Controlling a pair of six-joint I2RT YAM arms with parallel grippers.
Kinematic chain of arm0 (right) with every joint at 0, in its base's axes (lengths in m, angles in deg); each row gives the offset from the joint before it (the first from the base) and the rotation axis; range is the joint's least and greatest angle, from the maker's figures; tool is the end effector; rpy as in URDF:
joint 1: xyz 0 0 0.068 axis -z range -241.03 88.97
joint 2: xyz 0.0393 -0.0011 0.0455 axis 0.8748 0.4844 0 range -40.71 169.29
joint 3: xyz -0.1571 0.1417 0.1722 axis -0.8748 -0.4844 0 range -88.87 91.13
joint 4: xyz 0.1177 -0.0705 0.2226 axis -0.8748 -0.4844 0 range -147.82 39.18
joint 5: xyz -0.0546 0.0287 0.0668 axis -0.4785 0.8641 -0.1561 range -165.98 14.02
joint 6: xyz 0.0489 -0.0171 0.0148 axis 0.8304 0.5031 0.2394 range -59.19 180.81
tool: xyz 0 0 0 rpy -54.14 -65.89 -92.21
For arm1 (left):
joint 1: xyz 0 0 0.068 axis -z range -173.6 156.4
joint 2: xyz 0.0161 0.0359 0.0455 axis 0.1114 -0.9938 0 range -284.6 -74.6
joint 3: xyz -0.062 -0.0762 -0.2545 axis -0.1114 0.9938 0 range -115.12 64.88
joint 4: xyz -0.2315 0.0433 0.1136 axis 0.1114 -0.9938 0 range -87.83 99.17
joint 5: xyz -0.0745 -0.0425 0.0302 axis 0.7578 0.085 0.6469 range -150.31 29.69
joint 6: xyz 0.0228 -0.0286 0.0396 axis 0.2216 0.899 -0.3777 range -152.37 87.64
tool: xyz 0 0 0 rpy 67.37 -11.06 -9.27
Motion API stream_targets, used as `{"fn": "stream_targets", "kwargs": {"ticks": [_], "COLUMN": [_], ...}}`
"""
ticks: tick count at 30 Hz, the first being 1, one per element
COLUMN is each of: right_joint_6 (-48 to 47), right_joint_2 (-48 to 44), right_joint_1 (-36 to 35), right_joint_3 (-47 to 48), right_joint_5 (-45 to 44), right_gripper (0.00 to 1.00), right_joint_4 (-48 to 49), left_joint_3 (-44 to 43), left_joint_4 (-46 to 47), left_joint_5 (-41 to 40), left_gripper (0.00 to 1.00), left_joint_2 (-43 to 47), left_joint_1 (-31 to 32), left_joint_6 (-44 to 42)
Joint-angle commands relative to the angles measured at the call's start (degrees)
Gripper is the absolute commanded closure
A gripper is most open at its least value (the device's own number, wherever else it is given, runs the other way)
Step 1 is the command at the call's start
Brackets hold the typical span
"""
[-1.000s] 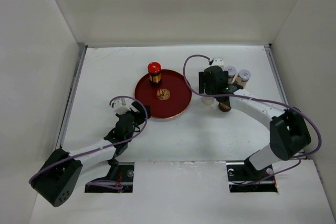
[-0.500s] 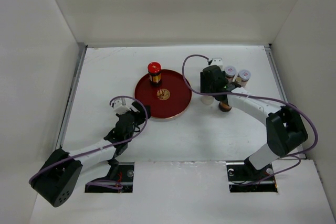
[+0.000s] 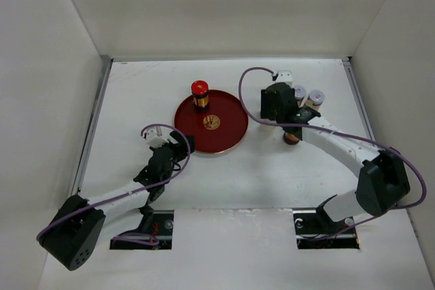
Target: Organize the condiment bottles
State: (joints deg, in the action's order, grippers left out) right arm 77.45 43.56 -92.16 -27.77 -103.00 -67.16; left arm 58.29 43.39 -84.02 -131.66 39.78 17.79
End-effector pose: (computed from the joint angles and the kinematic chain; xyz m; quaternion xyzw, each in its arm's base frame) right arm 0.2858 0.1538 0.2677 -0.0121 0.8850 -0.0253 0.4648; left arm 0.1590 -0.0877 0.1545 -0.2360 0.7566 -0.2687 0.5475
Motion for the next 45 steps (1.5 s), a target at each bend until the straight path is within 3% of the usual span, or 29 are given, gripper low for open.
{"fn": "stream_targets", "kwargs": {"ticks": [1,8,16,22,30,37,45], "right_joint_6": [-0.2,-1.3,-2.0,-0.9,-0.8,0.8,2.3], "right_joint_2": [-4.8,8.3,27.2,34.6,38.1,38.2,25.5], "right_joint_1": [-3.3,-8.6,-9.2,-9.2,-9.2,-9.6,-10.0], "right_joint_3": [5.5,18.2,36.8,42.0,42.6,41.8,32.2], "right_joint_5": [-1.9,0.0,2.0,1.2,-0.5,-0.2,-1.4], "right_gripper": [0.49,0.5,0.5,0.49,0.44,0.23,0.18], "right_joint_4": [3.8,6.6,7.6,10.3,13.3,13.4,16.1], "left_joint_3": [-0.4,-0.4,0.2,0.1,0.0,-0.1,-0.2], "left_joint_4": [2.7,2.5,2.2,2.3,2.6,2.6,2.7], "left_joint_5": [0.2,0.2,-0.2,-0.4,-0.6,-0.7,-0.3], "left_gripper": [0.28,0.28,0.28,0.28,0.28,0.28,0.28], "left_joint_2": [0.9,0.9,1.6,1.5,0.3,-0.2,-0.4], "left_joint_1": [-0.6,-0.7,-1.3,-0.6,-0.5,-0.6,-0.7], "left_joint_6": [0.2,0.3,0.3,0.3,0.5,0.5,0.5]}}
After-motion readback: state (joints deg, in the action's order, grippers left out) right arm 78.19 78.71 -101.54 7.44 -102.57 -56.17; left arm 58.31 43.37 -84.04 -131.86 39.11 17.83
